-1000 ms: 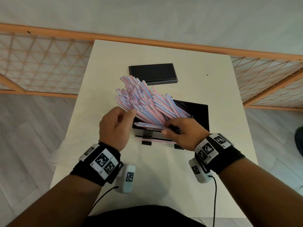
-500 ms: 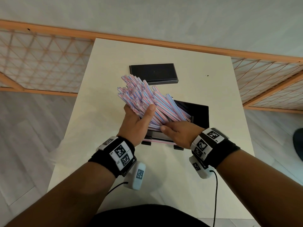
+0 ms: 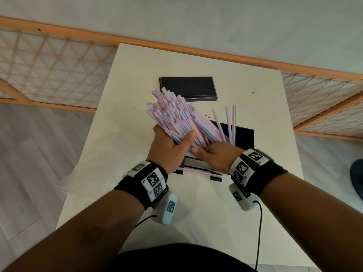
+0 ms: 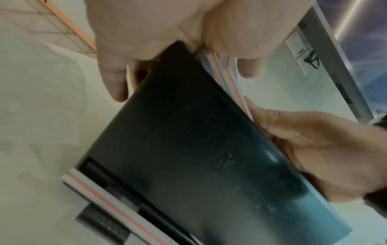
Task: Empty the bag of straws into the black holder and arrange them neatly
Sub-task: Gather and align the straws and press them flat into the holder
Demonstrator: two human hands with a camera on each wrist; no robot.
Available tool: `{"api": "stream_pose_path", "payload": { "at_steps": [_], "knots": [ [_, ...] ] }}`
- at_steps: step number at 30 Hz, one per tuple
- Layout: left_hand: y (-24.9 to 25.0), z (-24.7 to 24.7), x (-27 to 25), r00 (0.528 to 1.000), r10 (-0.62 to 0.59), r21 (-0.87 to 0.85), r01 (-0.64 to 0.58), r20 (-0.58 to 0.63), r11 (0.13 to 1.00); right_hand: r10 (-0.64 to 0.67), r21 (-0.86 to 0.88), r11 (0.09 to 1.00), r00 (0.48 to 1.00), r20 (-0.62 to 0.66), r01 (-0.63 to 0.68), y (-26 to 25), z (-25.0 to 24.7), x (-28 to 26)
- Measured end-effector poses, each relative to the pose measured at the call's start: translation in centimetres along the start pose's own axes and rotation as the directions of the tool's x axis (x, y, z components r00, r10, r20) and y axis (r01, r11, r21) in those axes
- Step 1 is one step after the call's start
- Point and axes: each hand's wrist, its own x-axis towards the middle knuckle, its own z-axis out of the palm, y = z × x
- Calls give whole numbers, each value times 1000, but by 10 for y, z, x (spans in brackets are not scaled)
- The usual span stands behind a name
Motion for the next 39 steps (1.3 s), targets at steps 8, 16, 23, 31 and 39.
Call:
{"api": "stream_pose_path", "payload": {
  "at_steps": [8, 16, 23, 31, 39],
  "knots": [
    [-4, 1, -3, 1000, 16, 97, -16, -6, 995, 28, 44, 999, 999, -17, -27, 1, 3, 3],
    [-4, -14, -8, 997, -27, 0, 27, -70, 1000, 32, 57, 998, 999, -39, -29, 10, 0, -3],
    [2, -19, -7, 1000, 3, -15, -3, -28, 1000, -42, 68, 997, 998, -50, 46, 4, 3, -4],
    [15, -29, -12, 988, 43, 61, -34, -147, 998, -63, 142, 988, 998, -16, 65, 0, 6, -2],
    [22, -20, -13, 984, 108, 96, -94, -143, 991, 24, 55, 998, 996, 85, -29, -10, 0, 2]
  ]
}}
